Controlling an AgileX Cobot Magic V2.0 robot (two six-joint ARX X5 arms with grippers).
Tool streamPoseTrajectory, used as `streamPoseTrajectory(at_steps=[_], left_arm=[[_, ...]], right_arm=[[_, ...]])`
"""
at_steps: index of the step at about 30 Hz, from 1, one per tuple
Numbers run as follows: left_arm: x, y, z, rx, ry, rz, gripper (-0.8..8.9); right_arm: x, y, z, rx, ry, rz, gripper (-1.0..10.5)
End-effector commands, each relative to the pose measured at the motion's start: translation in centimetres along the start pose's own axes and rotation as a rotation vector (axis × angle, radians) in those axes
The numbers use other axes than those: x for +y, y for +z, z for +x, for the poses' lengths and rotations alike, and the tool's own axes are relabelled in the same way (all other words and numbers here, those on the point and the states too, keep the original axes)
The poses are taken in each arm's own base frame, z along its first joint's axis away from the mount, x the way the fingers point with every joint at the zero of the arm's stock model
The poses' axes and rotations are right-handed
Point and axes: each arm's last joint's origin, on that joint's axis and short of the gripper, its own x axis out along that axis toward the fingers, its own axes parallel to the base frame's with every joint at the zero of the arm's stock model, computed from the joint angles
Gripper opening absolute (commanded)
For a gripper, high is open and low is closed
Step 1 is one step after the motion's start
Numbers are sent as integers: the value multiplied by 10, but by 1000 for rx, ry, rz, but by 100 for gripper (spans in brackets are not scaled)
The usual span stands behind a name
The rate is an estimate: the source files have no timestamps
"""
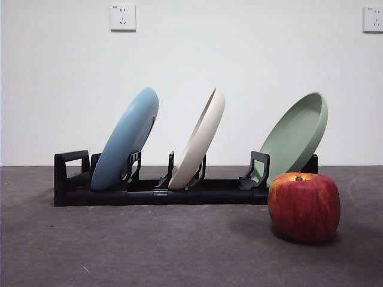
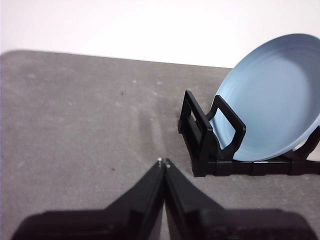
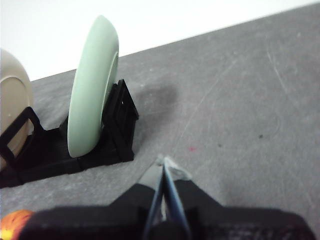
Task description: Take the blue plate from the plate rack,put the plate on the table,take the apple from the table,put the apple in the plate
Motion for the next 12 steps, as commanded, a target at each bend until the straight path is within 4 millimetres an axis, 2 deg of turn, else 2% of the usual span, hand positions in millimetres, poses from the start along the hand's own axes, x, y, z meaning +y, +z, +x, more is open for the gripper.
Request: streamPoseTrajectory(at_steps=[1,7,12], left_arm=[[-1,9,-1,-14,-4,-69,-6],[-6,38,-1,12,-24,-75,-6],[-12,73,9,63,-72,-78,-6]], right_arm=[[3,10,-1,-13,6,56,-16],[11,40,-1,10,17,55,-16],[22,73,5,59,91,51,-16]])
